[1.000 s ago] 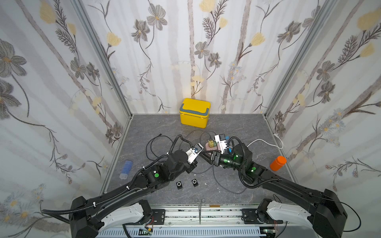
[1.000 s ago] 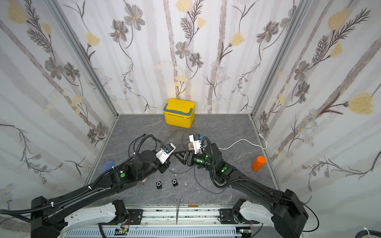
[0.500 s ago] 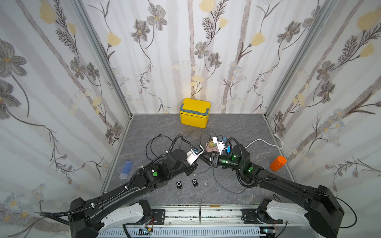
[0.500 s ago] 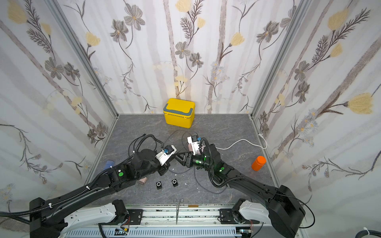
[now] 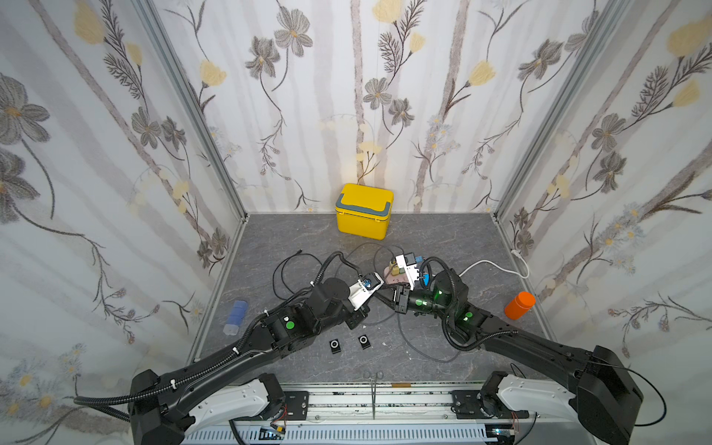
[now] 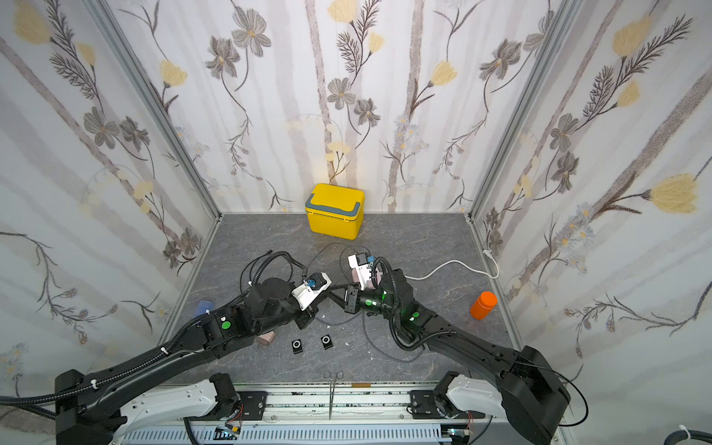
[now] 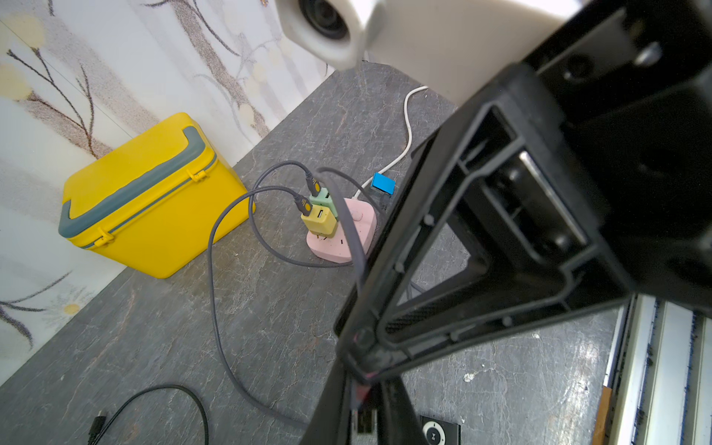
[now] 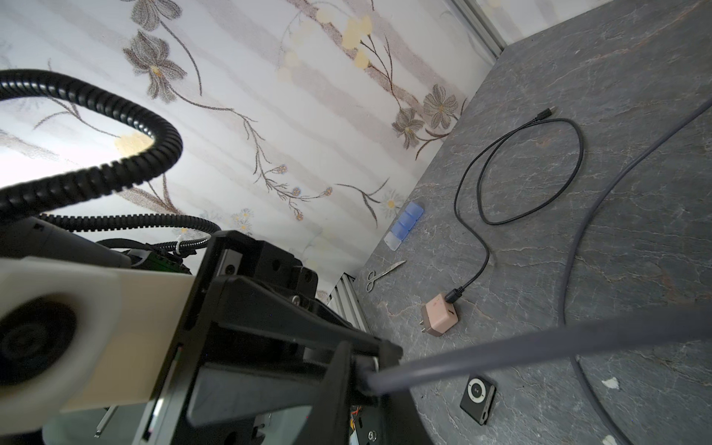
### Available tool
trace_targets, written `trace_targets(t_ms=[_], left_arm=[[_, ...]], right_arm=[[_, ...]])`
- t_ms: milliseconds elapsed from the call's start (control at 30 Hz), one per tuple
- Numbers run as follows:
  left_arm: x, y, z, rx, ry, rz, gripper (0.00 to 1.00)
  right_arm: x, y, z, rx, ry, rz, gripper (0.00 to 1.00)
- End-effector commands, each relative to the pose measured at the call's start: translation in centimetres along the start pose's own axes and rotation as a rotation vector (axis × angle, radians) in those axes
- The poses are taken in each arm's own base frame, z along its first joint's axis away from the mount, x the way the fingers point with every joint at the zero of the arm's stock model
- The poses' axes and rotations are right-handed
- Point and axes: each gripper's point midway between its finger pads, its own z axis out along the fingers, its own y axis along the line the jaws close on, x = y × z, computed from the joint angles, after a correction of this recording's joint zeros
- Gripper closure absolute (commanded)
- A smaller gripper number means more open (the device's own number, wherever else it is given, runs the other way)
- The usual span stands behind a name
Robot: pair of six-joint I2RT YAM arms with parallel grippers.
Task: Charge mp3
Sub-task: Pick up the charging cable from the center of the board, then pick up the MP3 player from the center of the board.
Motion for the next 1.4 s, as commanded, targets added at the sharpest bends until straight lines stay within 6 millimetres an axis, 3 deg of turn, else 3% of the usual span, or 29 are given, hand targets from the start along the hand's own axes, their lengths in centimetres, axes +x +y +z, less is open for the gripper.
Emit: trace_targets(t_ms=[0, 167, 267, 533, 700, 800, 900, 1000, 1167, 1267, 1367], left_arm=[[-0.9, -0.4, 0.0, 0.026, -0.04, 0.015, 0.94], [-1.0, -0.6, -0.1, 0.036, -0.051, 0.032, 0.94], [-1.0, -0.5, -0.1, 0.032, -0.049, 0.032, 0.92], [-0.5, 0.4, -1.0, -0.022, -0.063, -0.022, 0.53], [0.2, 1.8, -2.8, -0.09, -0.059, -0.177, 0.45], [2.4, 1.8, -3.1, -0.105, 0.034, -0.334, 0.45], [5.9, 1.2, -2.8, -0.128, 0.166, -0.542, 0.49], [9.4, -0.9, -2.2, -0.113, 0.311, -0.71, 0.56], [15.3, -4.4, -1.6, -0.167, 0.562, -0.842, 0.57], [16.7, -6.2, -0.8, -0.196, 0.625, -0.959, 0.53], [16.5, -7.4, 0.4, -0.173, 0.604, -1.078, 0.5]], right_arm=[[0.5, 0.8, 0.1, -0.049, 0.032, -0.013, 0.85], [0.9, 0.5, 0.3, -0.048, 0.047, 0.005, 0.85], [0.9, 0.5, 0.3, -0.053, 0.047, 0.011, 0.97], [-0.2, -0.4, -0.4, 0.013, -0.027, -0.003, 1.0], [-1.5, -1.4, -1.1, 0.077, -0.095, -0.001, 1.0], [-2.1, -3.3, -1.5, 0.167, -0.13, 0.021, 1.0], [-2.0, -7.5, -2.5, 0.351, -0.155, 0.068, 1.0], [-1.3, -10.4, -3.3, 0.451, -0.134, 0.082, 1.0], [-0.2, -12.0, -3.4, 0.486, -0.08, 0.089, 1.0], [-0.2, -12.3, -3.5, 0.487, -0.075, 0.088, 1.0], [-0.2, -12.5, -3.7, 0.485, -0.074, 0.086, 1.0]])
